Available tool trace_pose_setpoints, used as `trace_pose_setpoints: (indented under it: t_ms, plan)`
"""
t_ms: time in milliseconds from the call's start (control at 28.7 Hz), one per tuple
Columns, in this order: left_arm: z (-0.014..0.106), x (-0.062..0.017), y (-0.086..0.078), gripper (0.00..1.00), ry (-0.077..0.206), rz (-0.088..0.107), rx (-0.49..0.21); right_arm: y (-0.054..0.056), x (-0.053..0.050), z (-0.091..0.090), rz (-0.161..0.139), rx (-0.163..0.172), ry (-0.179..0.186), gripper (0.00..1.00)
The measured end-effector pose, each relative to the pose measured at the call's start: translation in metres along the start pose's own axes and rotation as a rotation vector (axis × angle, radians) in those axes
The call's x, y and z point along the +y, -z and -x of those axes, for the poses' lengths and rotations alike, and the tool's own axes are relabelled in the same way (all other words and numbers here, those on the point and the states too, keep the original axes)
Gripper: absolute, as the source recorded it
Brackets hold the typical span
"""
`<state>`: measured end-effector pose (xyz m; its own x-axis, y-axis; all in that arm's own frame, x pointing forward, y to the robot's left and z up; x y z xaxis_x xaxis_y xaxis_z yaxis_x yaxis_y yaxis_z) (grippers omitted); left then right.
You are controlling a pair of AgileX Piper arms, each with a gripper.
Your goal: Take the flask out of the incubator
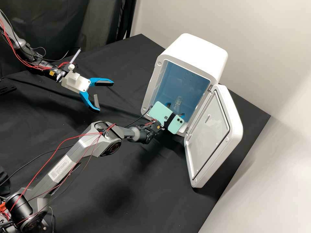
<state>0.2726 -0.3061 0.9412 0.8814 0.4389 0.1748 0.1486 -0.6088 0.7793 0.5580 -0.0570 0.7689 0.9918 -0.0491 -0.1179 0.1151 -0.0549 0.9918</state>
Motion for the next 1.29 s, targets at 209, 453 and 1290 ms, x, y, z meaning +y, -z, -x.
trace_pose_setpoints:
  t_ms: [209, 453, 1290]
  plan:
    - [0.000, -0.0007, -0.001, 1.00, 0.008, 0.037, -0.015, -0.001, -0.002, 0.001, -0.001, 0.008, -0.002, 0.00]
    - [0.000, -0.0007, -0.001, 1.00, 0.009, 0.079, -0.015, -0.007, -0.007, 0.007, -0.009, 0.025, -0.008, 0.00]
    - [0.000, -0.0007, -0.001, 1.00, 0.009, 0.079, -0.015, -0.015, 0.024, 0.114, -0.044, -0.001, -0.103, 0.00]
